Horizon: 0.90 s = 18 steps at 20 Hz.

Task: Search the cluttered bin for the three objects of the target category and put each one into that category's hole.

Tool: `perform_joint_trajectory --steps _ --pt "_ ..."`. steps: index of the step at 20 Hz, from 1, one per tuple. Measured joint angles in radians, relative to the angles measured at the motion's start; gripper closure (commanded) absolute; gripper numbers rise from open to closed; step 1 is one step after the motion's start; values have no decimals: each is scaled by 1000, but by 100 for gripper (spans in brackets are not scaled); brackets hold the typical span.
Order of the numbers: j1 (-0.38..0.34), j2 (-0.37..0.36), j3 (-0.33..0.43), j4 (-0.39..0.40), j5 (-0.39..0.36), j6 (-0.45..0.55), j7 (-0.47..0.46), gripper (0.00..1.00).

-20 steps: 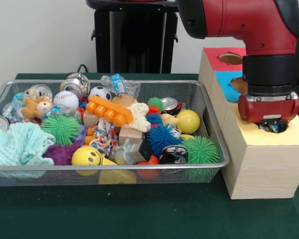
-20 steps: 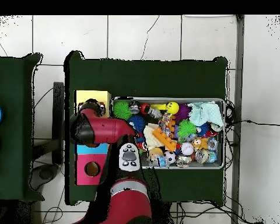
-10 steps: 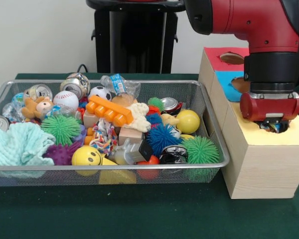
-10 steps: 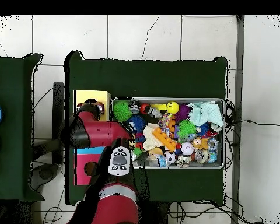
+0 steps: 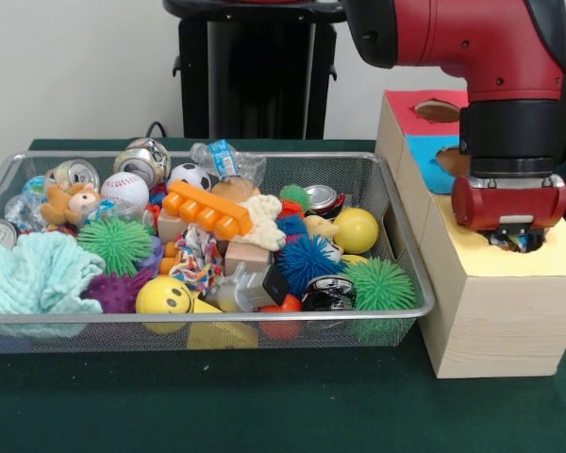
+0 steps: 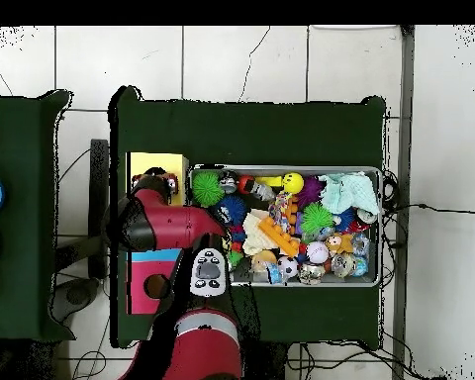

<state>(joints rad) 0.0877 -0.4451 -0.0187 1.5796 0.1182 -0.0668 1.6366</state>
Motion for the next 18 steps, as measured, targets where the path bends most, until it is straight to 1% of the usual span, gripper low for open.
perform_joint_trajectory --steps 8,18 --pt "-56 -16 61 12 0 55 0 0" --pt "-67 -30 72 14 2 106 0 0"
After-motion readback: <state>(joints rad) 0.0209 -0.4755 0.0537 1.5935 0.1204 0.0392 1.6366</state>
